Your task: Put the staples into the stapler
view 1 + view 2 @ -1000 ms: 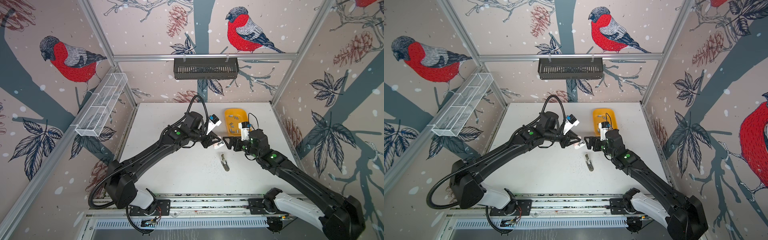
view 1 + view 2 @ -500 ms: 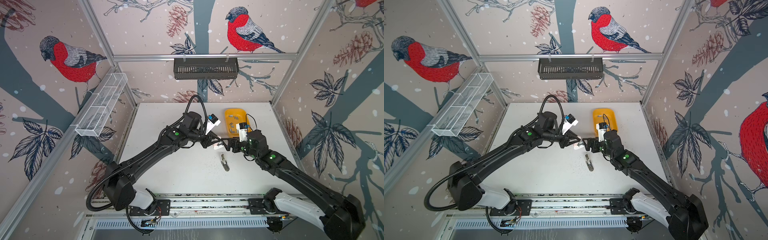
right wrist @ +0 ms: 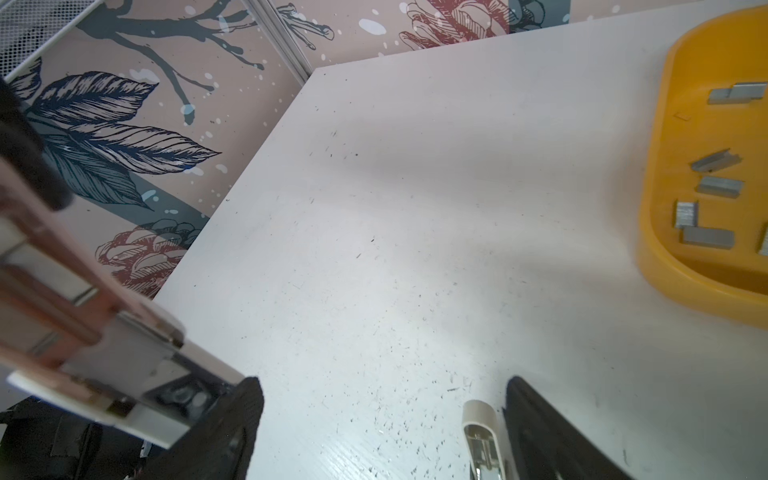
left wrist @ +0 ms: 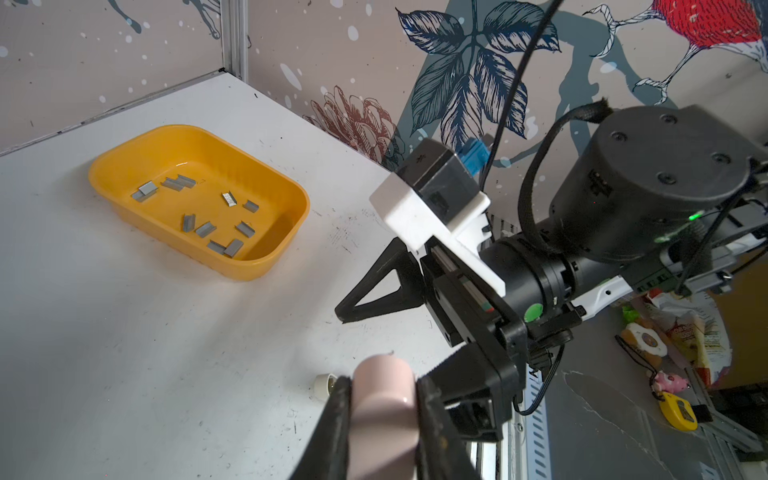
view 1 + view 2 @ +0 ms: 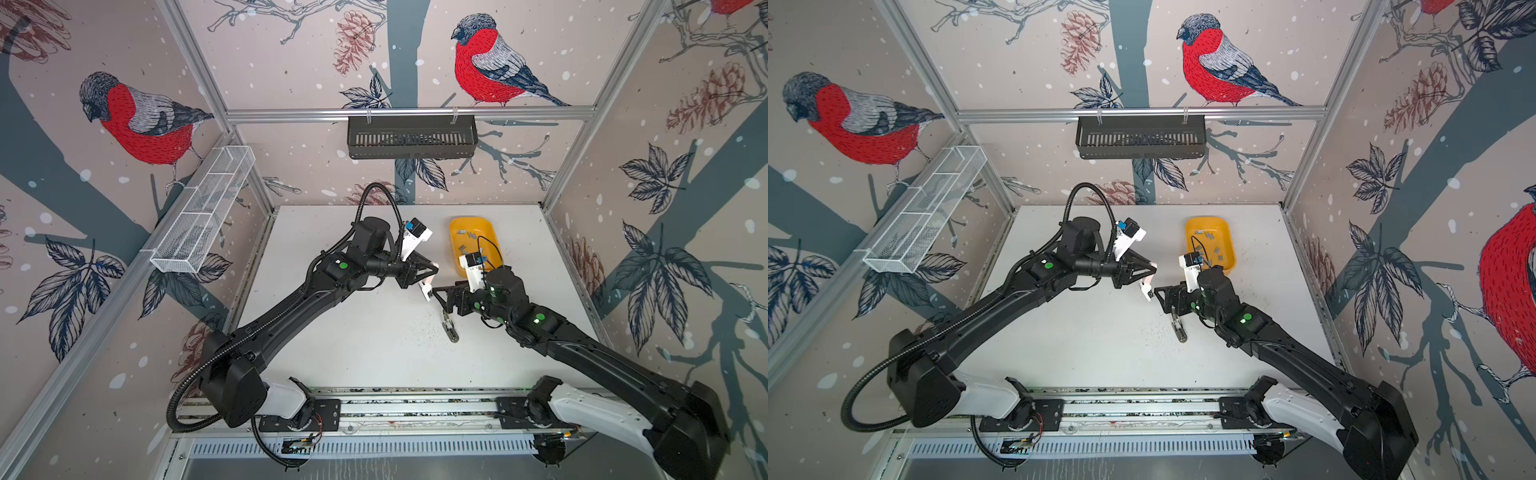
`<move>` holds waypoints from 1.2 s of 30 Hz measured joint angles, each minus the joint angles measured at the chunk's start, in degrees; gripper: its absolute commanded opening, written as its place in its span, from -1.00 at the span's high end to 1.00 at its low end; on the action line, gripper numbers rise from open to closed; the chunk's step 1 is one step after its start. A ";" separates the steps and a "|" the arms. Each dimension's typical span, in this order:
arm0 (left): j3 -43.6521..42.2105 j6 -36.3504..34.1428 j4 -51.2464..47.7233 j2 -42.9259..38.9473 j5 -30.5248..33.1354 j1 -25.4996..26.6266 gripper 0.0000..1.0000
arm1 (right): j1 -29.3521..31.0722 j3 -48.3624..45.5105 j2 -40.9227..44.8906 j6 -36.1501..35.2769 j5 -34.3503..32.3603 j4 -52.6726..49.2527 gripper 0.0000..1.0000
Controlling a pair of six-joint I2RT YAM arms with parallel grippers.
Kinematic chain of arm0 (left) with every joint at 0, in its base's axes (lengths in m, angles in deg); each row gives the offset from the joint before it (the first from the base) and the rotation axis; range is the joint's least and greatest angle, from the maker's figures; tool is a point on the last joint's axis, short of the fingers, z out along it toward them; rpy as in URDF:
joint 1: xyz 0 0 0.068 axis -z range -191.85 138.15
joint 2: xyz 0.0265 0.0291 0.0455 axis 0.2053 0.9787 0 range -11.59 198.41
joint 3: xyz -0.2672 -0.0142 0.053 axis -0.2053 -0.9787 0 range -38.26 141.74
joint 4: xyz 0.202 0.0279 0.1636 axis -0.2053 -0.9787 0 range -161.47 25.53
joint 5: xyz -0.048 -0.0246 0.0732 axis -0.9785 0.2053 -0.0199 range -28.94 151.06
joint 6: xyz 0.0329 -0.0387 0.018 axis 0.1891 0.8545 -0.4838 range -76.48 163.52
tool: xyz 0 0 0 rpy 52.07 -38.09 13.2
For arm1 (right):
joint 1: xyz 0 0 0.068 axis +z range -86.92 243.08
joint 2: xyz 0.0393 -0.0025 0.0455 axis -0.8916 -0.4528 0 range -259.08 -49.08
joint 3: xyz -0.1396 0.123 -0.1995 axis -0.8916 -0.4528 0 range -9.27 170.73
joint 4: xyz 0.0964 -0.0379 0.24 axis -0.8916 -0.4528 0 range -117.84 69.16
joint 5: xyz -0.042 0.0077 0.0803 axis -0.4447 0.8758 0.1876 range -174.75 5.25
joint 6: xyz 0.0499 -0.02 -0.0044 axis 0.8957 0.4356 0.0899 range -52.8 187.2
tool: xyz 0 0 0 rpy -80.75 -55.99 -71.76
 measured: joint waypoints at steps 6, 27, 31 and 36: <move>-0.09 -0.02 0.33 -0.02 -4.00 -0.66 0.62 | -0.42 0.24 2.45 -1.55 1.46 0.42 -0.83; 2.25 -4.22 -2.29 -0.90 -25.44 -2.23 0.59 | -5.62 2.75 7.54 -5.70 35.58 6.78 -0.60; 2.34 -4.66 -2.75 -0.83 -26.49 -2.23 0.59 | -4.09 3.06 5.55 -5.90 36.98 7.72 -0.46; 2.36 -5.03 -2.86 -0.55 -26.62 -2.23 0.59 | -2.54 3.91 3.54 -6.01 37.51 8.07 -0.27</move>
